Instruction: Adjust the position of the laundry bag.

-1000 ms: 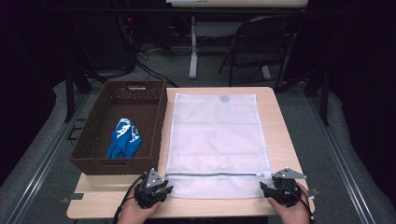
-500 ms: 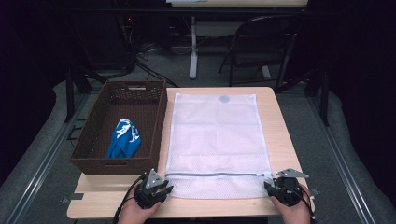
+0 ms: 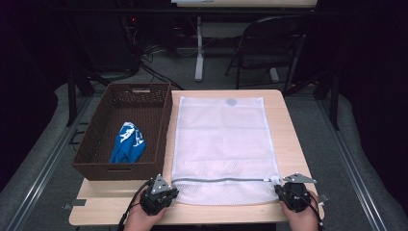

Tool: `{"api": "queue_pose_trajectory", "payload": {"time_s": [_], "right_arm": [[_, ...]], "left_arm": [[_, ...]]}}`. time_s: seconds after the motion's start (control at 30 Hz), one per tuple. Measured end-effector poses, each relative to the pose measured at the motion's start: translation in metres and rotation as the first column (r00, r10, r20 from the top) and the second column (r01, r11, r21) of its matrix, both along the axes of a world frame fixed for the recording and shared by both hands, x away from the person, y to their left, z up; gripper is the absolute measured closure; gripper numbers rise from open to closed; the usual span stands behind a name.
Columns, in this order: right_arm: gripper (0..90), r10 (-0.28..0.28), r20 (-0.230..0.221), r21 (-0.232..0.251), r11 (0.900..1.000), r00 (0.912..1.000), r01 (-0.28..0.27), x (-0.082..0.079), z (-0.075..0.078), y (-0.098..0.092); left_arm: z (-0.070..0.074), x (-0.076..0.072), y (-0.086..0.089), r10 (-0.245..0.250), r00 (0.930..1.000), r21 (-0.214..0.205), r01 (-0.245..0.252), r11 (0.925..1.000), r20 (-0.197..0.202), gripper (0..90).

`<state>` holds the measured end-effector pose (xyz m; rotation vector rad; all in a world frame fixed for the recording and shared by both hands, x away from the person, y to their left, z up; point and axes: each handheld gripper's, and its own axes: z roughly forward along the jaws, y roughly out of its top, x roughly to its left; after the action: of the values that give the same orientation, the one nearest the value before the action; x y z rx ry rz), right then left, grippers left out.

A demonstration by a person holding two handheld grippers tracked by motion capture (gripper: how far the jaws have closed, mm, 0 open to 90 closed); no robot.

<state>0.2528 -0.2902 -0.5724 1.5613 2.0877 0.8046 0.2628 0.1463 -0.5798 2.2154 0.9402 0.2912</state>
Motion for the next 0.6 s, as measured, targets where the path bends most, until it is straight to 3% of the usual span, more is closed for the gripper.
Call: {"api": "queue_pose_trajectory", "payload": {"time_s": [0.3, 0.6], "right_arm": [[89.2, -0.009, 0.007, 0.022, 0.9997, 0.9999, 0.009, -0.0001, 0.0028, -0.0023], [89.4, -0.004, 0.043, 0.026, 0.9996, 0.9991, 0.003, -0.0011, 0.008, -0.0006]], "left_arm": [[0.0018, 0.0031, 0.0023, -0.007, 0.9995, -0.006, 0.007, 1.0, -0.03, 87.5], [0.0082, 0.0025, 0.0044, -0.009, 0.9998, -0.03, 0.009, 0.9995, -0.018, 87.8]]}}
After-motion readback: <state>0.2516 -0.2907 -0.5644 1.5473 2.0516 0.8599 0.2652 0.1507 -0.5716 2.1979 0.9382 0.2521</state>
